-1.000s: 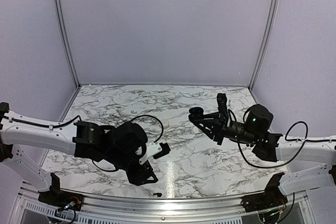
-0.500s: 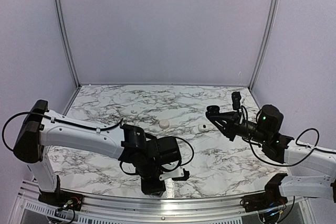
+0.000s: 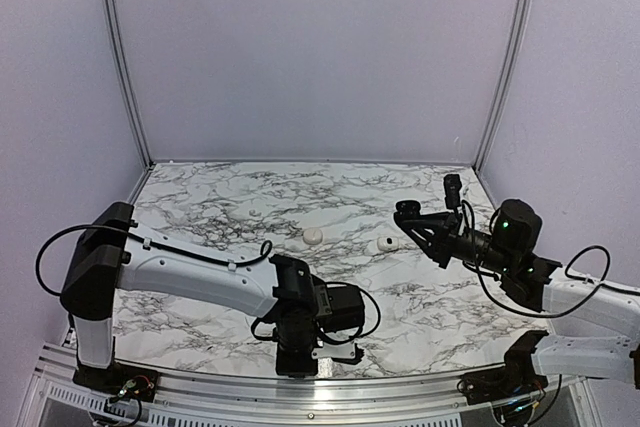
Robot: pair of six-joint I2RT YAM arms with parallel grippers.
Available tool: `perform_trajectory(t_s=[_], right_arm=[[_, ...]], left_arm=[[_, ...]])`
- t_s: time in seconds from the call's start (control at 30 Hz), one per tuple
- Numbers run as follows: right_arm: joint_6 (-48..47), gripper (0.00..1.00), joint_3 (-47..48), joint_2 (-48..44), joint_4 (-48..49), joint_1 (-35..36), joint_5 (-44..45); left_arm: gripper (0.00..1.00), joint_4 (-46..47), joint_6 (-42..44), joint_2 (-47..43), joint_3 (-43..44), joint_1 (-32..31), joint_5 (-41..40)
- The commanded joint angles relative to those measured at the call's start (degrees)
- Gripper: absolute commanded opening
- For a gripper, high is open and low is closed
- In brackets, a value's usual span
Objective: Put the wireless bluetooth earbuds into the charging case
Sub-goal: Pick up the right earbud from the center of the board.
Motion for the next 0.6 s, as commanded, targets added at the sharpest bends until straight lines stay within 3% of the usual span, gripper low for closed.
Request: perform_trajectory(t_s=[0.0,0.57], right_arm=[[0.48,0.0,-0.33,-0.38,0.18,-0.75,-0.92],[0.49,0.0,-0.16,0.61,0.42,-0.8,-1.69]], left_arm=[[0.33,-3.2,1.28,1.44,2.05,-0.64,-1.79],[0.32,-3.17,2.34,3.76,4.59,-1.11,-2.0]])
